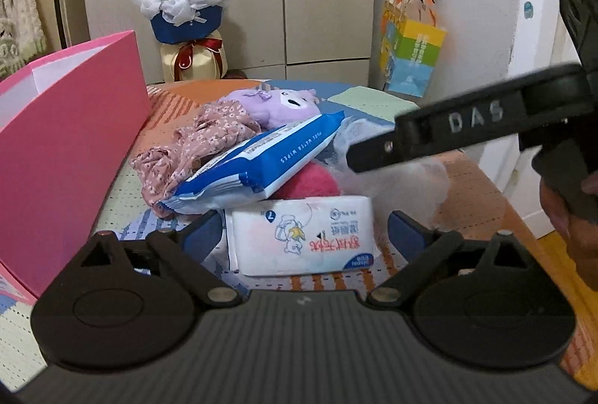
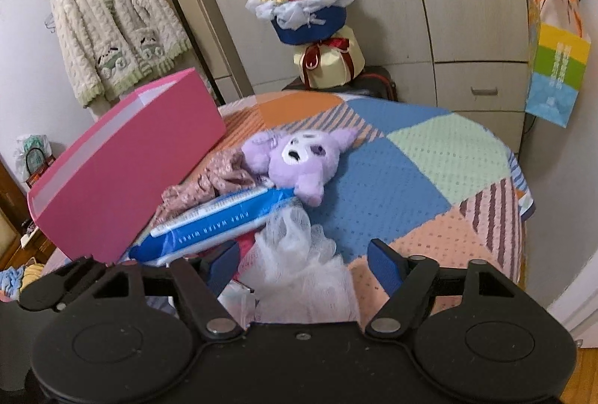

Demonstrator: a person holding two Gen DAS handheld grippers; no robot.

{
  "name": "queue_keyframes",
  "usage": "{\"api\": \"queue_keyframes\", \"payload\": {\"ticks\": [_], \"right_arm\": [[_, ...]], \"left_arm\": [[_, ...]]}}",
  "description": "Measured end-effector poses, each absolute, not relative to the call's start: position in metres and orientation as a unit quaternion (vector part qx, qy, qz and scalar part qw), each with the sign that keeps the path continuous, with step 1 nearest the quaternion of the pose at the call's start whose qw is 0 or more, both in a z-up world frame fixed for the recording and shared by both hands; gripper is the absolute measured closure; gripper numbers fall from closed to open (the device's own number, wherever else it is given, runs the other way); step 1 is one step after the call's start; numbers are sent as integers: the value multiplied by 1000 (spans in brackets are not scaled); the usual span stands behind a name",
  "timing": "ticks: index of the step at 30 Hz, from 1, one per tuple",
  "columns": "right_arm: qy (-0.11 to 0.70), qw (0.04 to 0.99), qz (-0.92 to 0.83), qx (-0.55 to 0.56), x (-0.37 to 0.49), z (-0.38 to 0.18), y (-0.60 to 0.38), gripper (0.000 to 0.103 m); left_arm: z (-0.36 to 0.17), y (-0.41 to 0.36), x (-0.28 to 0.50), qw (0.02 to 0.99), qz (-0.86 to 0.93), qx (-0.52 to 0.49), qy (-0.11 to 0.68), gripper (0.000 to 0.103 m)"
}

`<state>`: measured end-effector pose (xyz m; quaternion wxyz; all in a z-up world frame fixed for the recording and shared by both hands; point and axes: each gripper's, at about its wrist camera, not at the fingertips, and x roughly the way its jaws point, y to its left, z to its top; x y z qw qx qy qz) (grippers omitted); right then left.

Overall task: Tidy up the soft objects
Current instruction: 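Grasp the white tissue pack with the left tool while the right tool grasps the mesh puff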

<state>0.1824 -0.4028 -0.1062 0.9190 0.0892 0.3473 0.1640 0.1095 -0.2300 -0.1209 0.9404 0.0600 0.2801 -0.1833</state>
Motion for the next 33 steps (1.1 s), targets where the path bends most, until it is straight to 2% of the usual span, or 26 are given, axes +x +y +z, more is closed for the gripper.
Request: {"api": "queue_keyframes", "payload": {"ticks": [3,7,11,17,23,33], "right_arm": [[356,916,163,88,182,-114,-403,37],[358,913,166,107,177,-124,-411,47],[345,919,163,94,167,-127,-411,54],[329,934,137,37,149,-135,-393,57],[313,942,123,18,135,-129,-385,66],[316,943,99,14,115,-125,-375,66]], "left_arm": [[-124,-227,113,939,-180,47,290,9],[-127,-224,114,937,-178,43,297,24],[-125,-226,109,936,-184,68,294,27],[-123,-220,103,932,-194,79,295,28],[-120,-207,95,920,-223,62,317,29],[-113,-170,80,904,-252,39,343,28]]}}
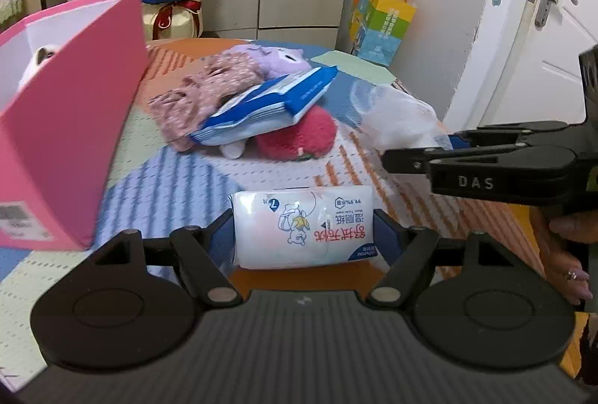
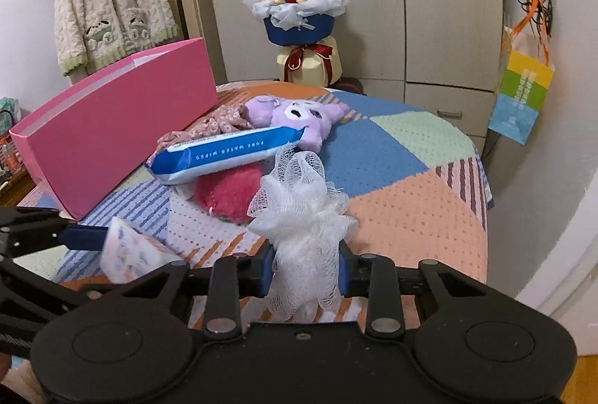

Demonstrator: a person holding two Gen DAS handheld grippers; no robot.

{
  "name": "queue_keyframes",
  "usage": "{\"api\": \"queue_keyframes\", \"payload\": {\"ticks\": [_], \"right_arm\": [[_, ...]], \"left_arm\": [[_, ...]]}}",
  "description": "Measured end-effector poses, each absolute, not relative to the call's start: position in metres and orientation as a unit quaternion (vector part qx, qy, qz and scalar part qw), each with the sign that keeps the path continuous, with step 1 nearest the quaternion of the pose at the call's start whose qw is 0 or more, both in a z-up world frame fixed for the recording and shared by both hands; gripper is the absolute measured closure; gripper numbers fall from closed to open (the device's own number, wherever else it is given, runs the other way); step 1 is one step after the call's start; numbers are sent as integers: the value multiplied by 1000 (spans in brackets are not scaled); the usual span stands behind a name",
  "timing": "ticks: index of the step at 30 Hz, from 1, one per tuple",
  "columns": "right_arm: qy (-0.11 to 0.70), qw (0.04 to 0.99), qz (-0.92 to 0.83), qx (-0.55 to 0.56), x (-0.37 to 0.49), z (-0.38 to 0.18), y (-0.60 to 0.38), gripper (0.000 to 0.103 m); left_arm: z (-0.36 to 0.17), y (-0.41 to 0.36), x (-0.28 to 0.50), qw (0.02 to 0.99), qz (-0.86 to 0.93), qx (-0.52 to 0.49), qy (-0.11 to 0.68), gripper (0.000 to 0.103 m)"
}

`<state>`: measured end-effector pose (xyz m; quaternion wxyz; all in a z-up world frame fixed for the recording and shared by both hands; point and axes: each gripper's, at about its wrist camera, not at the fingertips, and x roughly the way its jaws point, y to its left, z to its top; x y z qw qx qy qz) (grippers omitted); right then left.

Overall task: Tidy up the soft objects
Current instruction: 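Grasp the white tissue pack with the left tool while the right tool grasps the mesh puff, then carry the tissue pack with the left tool into the pink box while the right tool carries the mesh puff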

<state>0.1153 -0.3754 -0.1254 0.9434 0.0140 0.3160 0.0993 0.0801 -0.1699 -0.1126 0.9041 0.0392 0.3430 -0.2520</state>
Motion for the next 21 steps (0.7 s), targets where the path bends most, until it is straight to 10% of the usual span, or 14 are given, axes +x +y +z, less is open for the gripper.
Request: {"api": "queue_keyframes", "payload": {"ticks": [21], "right_arm": [[332,934,126,-44,28,-107,-312,66]], "left_arm": [[-87,-83,54,881,-256,-11,398,28]]}}
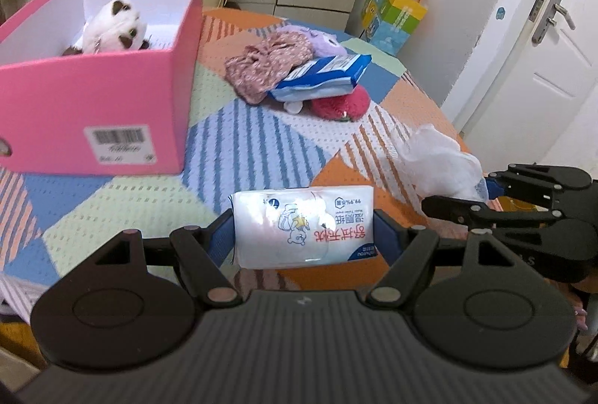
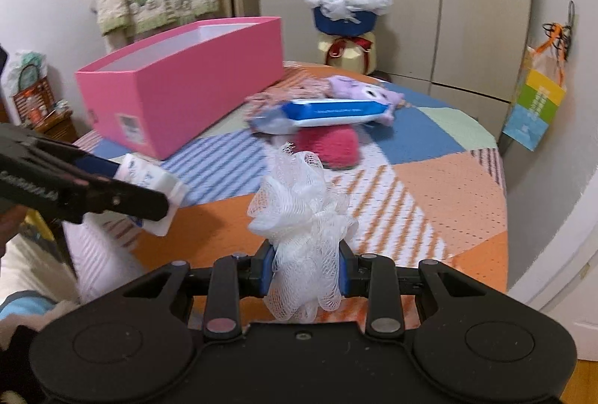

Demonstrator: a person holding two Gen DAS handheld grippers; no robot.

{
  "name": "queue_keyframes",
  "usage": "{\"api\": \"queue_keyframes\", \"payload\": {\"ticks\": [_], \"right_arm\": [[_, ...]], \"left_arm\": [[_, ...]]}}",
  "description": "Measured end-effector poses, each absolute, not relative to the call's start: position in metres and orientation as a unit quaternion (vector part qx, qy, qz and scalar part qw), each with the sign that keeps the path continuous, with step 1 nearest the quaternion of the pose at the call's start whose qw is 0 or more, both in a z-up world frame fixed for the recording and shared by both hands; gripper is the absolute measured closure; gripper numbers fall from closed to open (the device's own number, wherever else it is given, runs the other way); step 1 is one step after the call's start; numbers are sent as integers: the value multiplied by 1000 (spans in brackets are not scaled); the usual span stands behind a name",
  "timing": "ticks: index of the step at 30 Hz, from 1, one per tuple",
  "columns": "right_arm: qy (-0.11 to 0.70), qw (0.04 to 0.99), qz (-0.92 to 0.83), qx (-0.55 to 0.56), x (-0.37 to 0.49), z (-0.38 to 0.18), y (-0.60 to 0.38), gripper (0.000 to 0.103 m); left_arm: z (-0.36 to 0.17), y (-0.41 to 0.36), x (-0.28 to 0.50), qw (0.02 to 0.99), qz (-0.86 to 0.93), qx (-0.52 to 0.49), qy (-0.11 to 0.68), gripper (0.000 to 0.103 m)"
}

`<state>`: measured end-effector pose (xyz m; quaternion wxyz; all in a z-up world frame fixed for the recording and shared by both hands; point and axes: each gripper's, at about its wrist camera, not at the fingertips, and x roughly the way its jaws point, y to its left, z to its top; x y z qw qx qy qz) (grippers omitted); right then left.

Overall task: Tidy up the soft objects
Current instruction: 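Carry the tissue pack with the left tool into the pink box while the right tool carries the mesh puff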

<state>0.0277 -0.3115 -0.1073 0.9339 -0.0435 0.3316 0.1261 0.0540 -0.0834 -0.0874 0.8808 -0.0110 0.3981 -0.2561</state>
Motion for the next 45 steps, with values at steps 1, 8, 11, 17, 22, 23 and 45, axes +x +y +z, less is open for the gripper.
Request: {"api": "queue_keyframes", "payload": {"ticks": [1,8,11,17,22,23,45], "right_arm": [[334,932,131,-44,25,-105,-308,66],[357,917,172,-51,12,-83,-277,66],[370,907,196,-46,10,-73,-264,66],[376,892,248,-38,6,-48,-241,66],[374,881,285,-43,10,-18,-223,66],[372,881,290,-46,11,-11,-219,66],[344,877,329,-60,184,42,-134,65]], "left_arm": [[-87,-81,53,879,-256,-13,402,28],[-76,-55,43,868,-264,-12,421,28],[-67,-41,37,865,-271,-13,421,28],[-37,-8,27,866,-287,-12,409,28],[-7,22,26,875,-290,-8,387,28],[-1,27,26,880,-287,-3,379,28],[32,45,159,888,-282,138,336,28]]}}
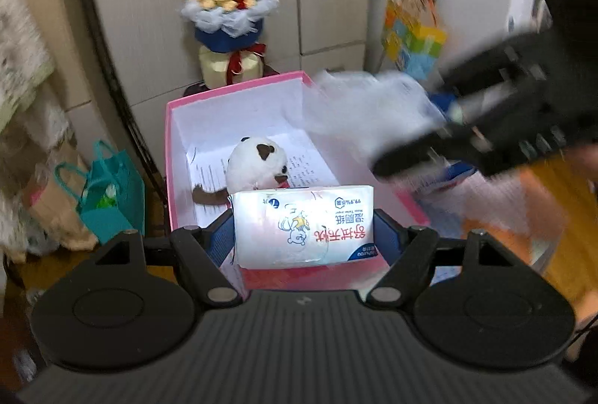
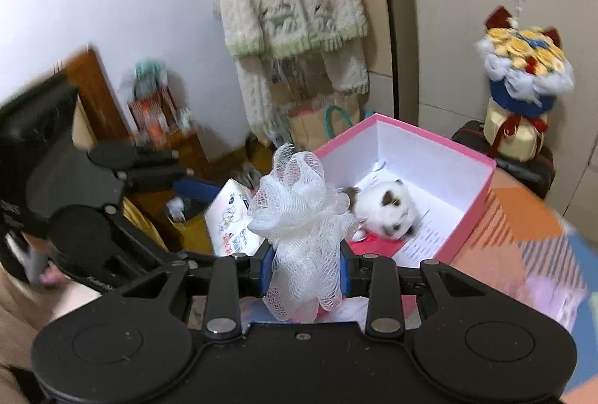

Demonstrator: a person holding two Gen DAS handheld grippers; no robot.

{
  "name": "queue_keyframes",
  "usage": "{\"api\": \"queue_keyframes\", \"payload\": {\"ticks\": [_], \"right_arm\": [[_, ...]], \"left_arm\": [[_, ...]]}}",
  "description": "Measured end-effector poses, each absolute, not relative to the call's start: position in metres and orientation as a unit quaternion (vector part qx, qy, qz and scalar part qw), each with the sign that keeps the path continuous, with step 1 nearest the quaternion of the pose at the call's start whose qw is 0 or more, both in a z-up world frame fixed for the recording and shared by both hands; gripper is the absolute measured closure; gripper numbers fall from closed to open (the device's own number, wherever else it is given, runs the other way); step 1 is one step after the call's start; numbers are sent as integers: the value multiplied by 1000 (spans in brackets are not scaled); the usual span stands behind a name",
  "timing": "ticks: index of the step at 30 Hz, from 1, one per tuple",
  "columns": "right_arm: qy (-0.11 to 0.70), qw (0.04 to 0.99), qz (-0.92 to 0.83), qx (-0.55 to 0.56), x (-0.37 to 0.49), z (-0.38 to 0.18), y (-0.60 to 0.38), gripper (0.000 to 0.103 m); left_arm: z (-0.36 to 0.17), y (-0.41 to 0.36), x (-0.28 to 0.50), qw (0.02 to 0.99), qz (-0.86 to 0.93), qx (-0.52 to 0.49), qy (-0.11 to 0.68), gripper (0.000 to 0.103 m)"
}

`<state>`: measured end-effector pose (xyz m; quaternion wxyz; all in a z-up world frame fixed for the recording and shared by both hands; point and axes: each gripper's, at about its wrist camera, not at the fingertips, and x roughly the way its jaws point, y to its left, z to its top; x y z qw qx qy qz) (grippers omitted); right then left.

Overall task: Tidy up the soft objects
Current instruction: 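Carry the tissue pack with the left tool into the pink box while the right tool carries the mesh puff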

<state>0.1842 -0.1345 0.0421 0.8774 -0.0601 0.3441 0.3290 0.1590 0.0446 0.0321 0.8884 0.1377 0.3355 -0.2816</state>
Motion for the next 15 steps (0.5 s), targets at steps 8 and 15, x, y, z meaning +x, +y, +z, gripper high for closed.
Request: {"api": "queue_keyframes", "payload": {"ticks": [8,15], "right_arm": [[429,833,336,-98,270,9,-112,65],[483,796,347,-108,309,-28,-92,64]], "left_arm": [[-4,25,217,840,-290,188,419,28],[-23,18,254,794,-316,207,475,28]]}}
